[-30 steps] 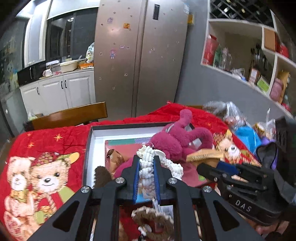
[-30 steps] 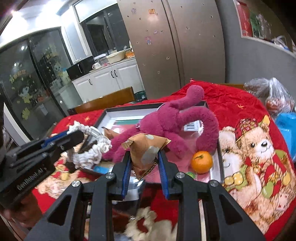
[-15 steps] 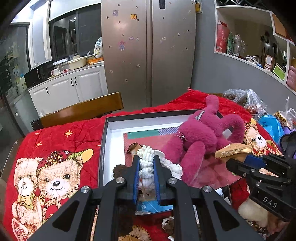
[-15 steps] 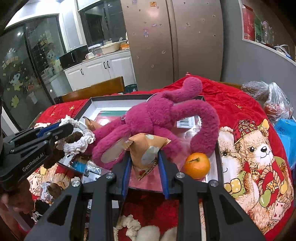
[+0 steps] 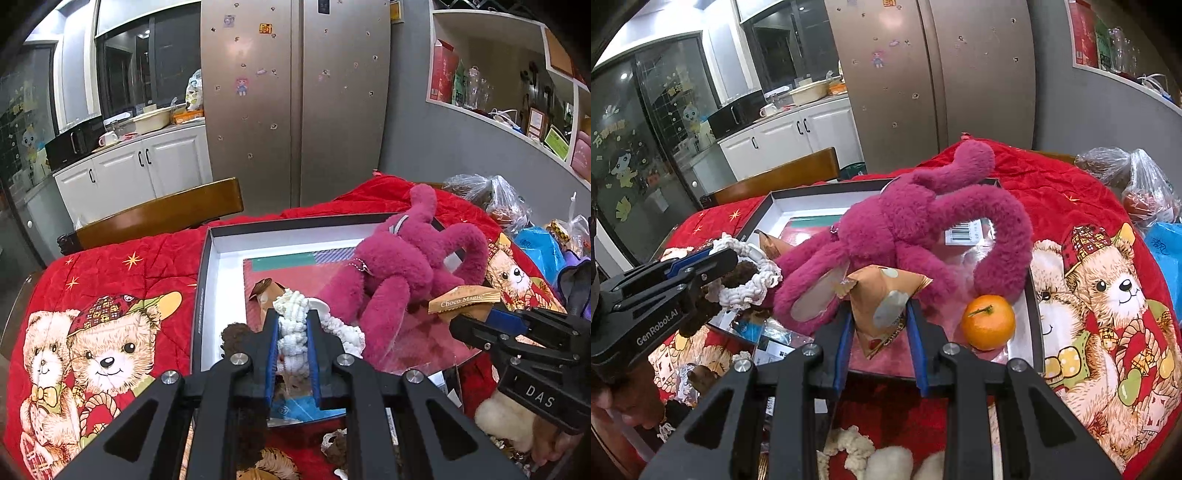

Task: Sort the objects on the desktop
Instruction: 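Open the left tool to drop the ring in the box while right releases the packet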

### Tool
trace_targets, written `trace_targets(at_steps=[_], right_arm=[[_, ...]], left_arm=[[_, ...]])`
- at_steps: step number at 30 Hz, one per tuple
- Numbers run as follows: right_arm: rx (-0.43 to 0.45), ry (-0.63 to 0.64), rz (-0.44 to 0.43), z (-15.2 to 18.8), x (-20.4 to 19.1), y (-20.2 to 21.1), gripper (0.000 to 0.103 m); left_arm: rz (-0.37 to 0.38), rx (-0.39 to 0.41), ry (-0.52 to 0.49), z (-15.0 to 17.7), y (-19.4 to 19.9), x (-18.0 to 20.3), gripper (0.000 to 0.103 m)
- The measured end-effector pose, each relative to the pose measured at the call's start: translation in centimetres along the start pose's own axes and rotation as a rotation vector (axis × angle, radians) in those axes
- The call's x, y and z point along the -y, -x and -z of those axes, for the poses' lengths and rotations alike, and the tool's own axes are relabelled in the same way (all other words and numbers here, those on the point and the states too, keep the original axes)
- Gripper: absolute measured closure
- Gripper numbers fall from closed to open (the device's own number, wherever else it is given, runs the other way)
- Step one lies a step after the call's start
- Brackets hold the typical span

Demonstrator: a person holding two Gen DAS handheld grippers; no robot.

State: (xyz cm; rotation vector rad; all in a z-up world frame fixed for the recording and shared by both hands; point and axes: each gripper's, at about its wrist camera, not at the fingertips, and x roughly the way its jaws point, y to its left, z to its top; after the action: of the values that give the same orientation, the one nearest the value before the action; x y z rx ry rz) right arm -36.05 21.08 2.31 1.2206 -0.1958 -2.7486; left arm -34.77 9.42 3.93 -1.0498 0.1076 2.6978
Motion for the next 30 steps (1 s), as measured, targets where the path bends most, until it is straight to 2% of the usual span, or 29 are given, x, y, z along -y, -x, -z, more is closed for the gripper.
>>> trace_targets(at_steps=[2,3,4,5,6,7,9,12,15,19,24,30], right_arm=[[-0.005,-0.002,0.0,0.1,-0.2,-0.1,0.074],[-0.007,-0.004,0.003,0.1,-0.2,-0.2,0.072],[-0.009,-0.008,0.002,0.1,-0.2,-0.3,0.072],[-0.008,-0.021,-0.008,0.1,0.0,-0.4,0.072],[-0.008,-0.03,-0.014,0.1,0.3,-0.3,0.072],[-0.008,-0.037,-0.019,0.1,0.4,-0.3,0.07],[0.002,-0.047,-0.022,0.0,0.6,0.0,0.057],[0.022,-0.063,-0.04,-0.1,0.9,0.5,0.043],[0.035,-0.08,-0.054,-0.2,1.2,0.9,0.036],[0.036,-0.088,-0.061,-0.1,1.4,1.0,0.031],[0.04,-0.084,-0.076,-0.2,1.2,1.2,0.022],[0.082,-0.067,-0.09,-0.4,0.7,2.8,0.018]], left_arm=[[0.005,0.012,0.005,0.0,0.1,0.0,0.086],[0.0,0.02,0.003,0.0,0.2,0.0,0.08],[-0.002,0.023,-0.003,0.0,0.2,0.1,0.073],[-0.005,0.023,-0.011,0.0,0.3,0.2,0.055],[-0.016,0.035,-0.014,0.0,0.5,0.3,0.041],[-0.023,0.048,-0.009,-0.1,0.6,0.3,0.038],[-0.032,0.062,0.014,-0.1,0.9,0.1,0.031],[-0.01,0.049,0.049,-0.3,0.9,-0.6,0.026],[-0.004,0.043,0.095,-0.4,0.9,-1.5,0.026],[0.003,0.039,0.119,-0.4,0.8,-2.0,0.026],[0.002,0.037,0.119,-0.5,1.0,-2.1,0.026],[0.007,0.056,0.12,-1.0,2.1,-2.5,0.026]])
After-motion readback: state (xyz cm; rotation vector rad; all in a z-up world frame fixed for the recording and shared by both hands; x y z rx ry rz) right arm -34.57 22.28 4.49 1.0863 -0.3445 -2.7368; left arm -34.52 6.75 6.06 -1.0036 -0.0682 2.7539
